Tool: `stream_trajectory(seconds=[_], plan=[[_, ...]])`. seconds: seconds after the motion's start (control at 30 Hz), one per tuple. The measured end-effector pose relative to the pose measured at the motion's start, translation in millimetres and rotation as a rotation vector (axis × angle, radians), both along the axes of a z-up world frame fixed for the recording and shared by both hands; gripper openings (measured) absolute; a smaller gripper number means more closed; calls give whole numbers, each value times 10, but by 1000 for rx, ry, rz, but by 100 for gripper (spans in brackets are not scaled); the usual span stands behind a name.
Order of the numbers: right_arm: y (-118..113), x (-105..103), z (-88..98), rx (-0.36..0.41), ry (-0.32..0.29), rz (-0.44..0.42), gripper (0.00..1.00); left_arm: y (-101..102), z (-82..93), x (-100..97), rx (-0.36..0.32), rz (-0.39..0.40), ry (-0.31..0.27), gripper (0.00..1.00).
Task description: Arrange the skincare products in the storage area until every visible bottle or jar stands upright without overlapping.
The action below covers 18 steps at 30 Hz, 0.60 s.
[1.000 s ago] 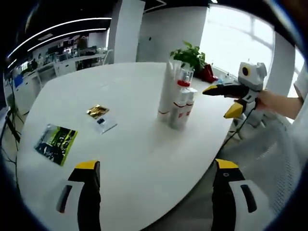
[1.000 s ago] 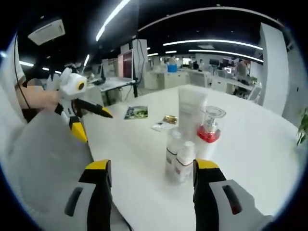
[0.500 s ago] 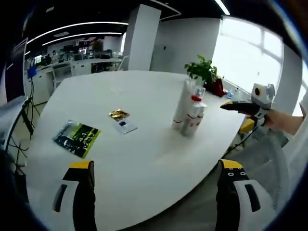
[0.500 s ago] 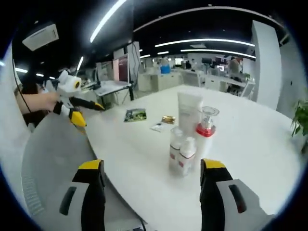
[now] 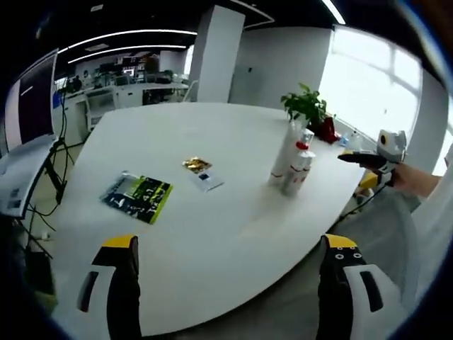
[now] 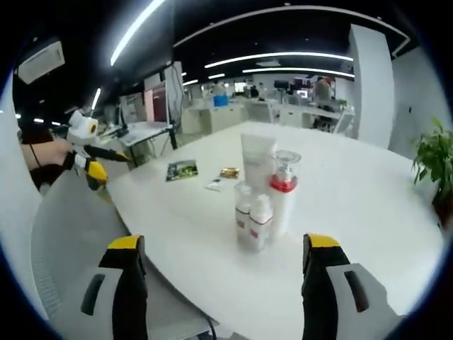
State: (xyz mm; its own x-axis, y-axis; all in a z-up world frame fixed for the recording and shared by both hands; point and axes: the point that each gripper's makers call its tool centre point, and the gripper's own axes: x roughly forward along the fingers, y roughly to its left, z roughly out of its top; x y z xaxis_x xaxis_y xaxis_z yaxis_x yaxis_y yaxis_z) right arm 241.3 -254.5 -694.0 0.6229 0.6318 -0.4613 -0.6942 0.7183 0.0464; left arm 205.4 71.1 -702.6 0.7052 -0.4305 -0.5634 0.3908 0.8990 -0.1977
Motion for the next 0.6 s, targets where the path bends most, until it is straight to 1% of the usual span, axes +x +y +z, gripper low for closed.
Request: stream_trajectory(seconds=[0.17, 0.23, 0.37, 0.43, 0.53, 0.6], plan=[[3, -6, -15, -5, 8, -12, 97, 93, -38, -27, -5, 2, 10, 99], [4, 1, -28, -4, 13, -16, 99, 90, -49, -29, -9, 6, 18, 99], [-6, 23, -55, -5, 19, -16, 99, 155, -74, 14, -4, 4, 25, 99], [-9, 36, -74, -12, 25, -16, 99, 147, -71, 21, -4, 3, 27, 99], [-34, 83, -59, -10, 24, -24, 99, 150, -71, 69, -13, 4, 25, 99], [-32, 102, -54, -5, 25, -30, 99, 157, -58, 116, -27, 14, 15, 99]])
